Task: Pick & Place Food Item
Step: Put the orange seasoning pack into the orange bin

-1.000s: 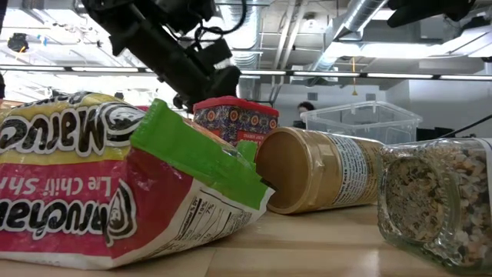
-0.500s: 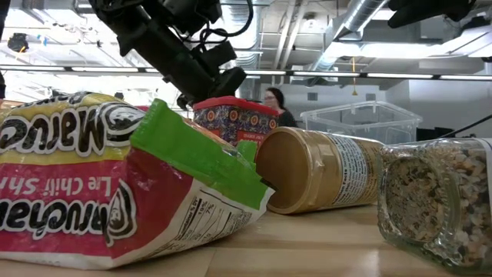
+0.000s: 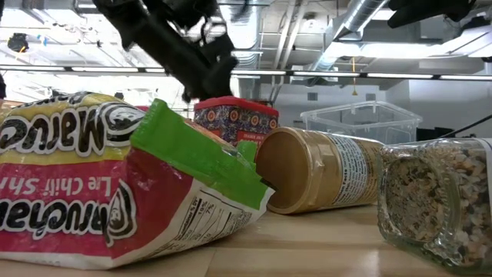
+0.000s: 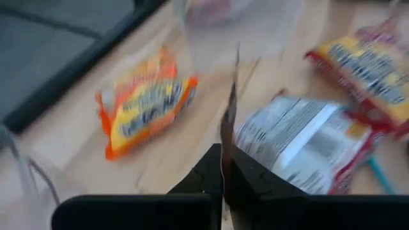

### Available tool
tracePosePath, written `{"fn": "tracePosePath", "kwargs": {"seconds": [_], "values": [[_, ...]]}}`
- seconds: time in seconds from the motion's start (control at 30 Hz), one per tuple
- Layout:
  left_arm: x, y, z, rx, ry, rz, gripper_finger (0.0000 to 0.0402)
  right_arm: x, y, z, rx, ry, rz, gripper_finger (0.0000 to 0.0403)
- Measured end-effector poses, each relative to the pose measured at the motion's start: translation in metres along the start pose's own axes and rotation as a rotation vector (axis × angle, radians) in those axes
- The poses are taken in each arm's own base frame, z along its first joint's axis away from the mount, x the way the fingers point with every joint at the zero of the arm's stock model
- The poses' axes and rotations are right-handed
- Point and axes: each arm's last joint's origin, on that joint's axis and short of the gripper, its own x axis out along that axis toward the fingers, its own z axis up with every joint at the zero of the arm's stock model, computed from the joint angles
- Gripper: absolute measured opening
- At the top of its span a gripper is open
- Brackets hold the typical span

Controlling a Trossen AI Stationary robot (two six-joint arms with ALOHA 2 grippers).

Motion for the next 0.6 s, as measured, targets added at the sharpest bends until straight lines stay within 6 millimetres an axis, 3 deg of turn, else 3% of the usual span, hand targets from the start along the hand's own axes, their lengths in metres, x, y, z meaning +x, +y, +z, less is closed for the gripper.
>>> {"fn": "tracePosePath", "kwargs": {"seconds": [0.13, 0.33, 0.6], "values": [[-0.035, -0.006, 0.013, 0.1, -0.041, -0.054, 0.0001, 0.0, 0.0, 0.0, 0.0, -0.001, 0.0, 0.0164], [-0.103, -0.011, 0.018, 0.169, -0.036, -0.168, 0.0, 0.0, 0.0, 0.0, 0.004, -0.003, -0.001, 0.0164], [-0.183, -0.013, -0.002, 0.119, -0.11, -0.278, 0.0, 0.0, 0.0, 0.0, 0.019, -0.003, -0.002, 0.0164]]}}
